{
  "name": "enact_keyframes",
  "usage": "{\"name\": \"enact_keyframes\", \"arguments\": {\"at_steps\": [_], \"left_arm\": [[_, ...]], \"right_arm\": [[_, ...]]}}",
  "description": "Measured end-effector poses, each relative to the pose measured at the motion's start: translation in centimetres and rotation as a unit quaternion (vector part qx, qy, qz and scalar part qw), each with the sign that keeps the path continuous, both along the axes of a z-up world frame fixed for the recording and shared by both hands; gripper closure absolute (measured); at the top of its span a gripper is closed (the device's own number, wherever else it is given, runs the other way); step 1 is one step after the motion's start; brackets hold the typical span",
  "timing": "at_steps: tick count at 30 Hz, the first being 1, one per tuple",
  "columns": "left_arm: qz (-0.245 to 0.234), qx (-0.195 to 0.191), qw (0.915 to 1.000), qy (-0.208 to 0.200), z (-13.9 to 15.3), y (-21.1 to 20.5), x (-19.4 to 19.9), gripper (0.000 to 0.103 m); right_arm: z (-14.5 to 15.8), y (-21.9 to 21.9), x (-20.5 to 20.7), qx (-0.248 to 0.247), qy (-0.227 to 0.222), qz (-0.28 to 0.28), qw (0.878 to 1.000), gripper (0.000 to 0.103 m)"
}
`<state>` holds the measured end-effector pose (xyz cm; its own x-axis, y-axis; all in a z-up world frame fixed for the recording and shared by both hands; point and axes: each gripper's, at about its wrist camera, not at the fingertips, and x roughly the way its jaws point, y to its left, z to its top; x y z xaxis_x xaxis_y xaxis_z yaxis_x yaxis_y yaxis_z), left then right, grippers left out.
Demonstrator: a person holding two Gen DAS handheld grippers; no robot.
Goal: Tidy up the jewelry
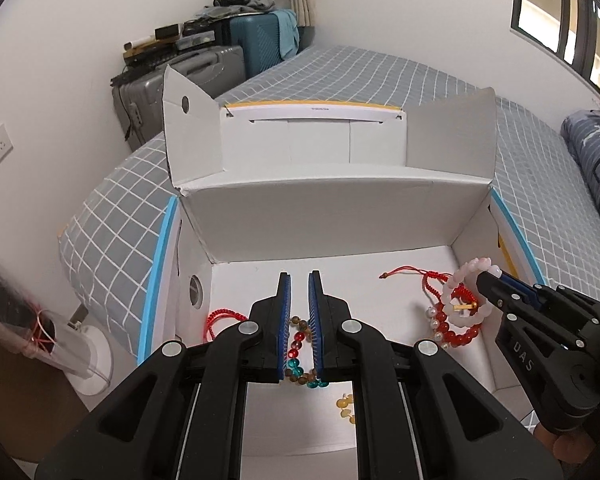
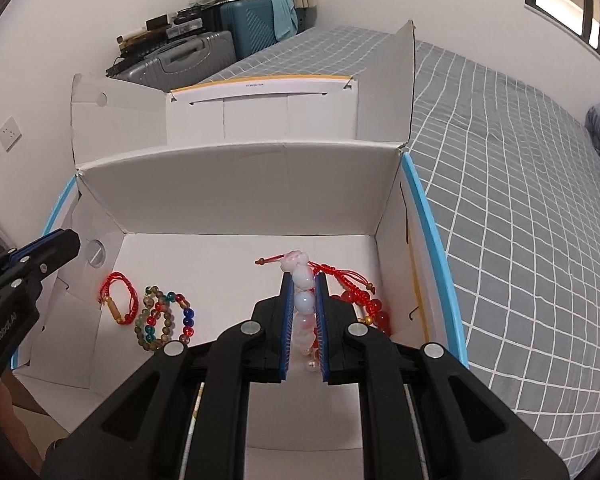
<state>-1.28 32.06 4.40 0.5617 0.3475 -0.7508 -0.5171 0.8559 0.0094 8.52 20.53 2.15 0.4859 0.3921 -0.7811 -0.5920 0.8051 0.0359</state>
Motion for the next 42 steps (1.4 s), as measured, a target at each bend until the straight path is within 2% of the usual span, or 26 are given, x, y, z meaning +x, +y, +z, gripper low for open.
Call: {"name": "enact_keyframes", "arguments": {"at_steps": [8,9,11,13,15,16,19,22,24,28,32,36,42], "left_arm": [[0.006,-0.009,0.9997,0.020,-1.2,0.4,0.4,0.091],[0.006,-0.010,0.9997,0.021,-1.3,0.4,0.2,0.091],[0.009,-0.013,0.9998,0.015,-1.0,0.4,-0.2,0.080],[0.016,-0.013,0.9998,0.003,-0.4,0.3,-0.9,0.057],[0.021,-0.005,0.9997,-0.012,0.5,0.1,-1.9,0.050],[0.023,0.001,0.9996,-0.019,1.0,-0.1,-2.4,0.042],[0.025,0.014,0.9987,-0.042,2.2,-1.0,-4.1,0.027],[0.022,0.028,0.9976,-0.059,3.2,-2.0,-5.8,0.014],[0.019,0.036,0.9967,-0.070,3.7,-2.7,-6.9,0.009],[0.015,0.036,0.9956,-0.086,4.0,-4.0,-9.2,0.008],[0.011,0.035,0.9952,-0.090,3.5,-5.0,-11.4,0.007],[0.007,0.034,0.9953,-0.090,2.7,-6.0,-13.1,0.007],[0.005,0.031,0.9967,-0.075,0.8,-7.0,-14.5,0.007]], "right_arm": [[-0.6,0.4,0.3,-0.008,0.015,-0.001,1.000,0.090],[-0.5,0.4,0.2,-0.007,0.014,-0.001,1.000,0.085],[0.2,0.0,-0.1,0.002,0.006,-0.005,1.000,0.073],[1.1,-0.5,-0.6,0.013,-0.001,-0.006,1.000,0.057],[2.4,-1.3,-1.4,0.025,-0.014,-0.008,1.000,0.047],[2.9,-1.7,-1.8,0.030,-0.019,-0.009,0.999,0.040],[4.6,-2.9,-3.6,0.040,-0.045,-0.008,0.998,0.026],[5.8,-4.1,-5.7,0.052,-0.067,-0.007,0.996,0.017],[6.3,-4.8,-7.0,0.062,-0.074,-0.001,0.995,0.013],[6.9,-6.3,-9.7,0.070,-0.096,0.001,0.993,0.008],[6.9,-8.1,-11.6,0.078,-0.107,-0.006,0.991,0.008],[6.1,-10.1,-13.0,0.081,-0.103,-0.015,0.991,0.008],[4.3,-11.2,-14.2,0.056,-0.106,-0.019,0.993,0.008]]}}
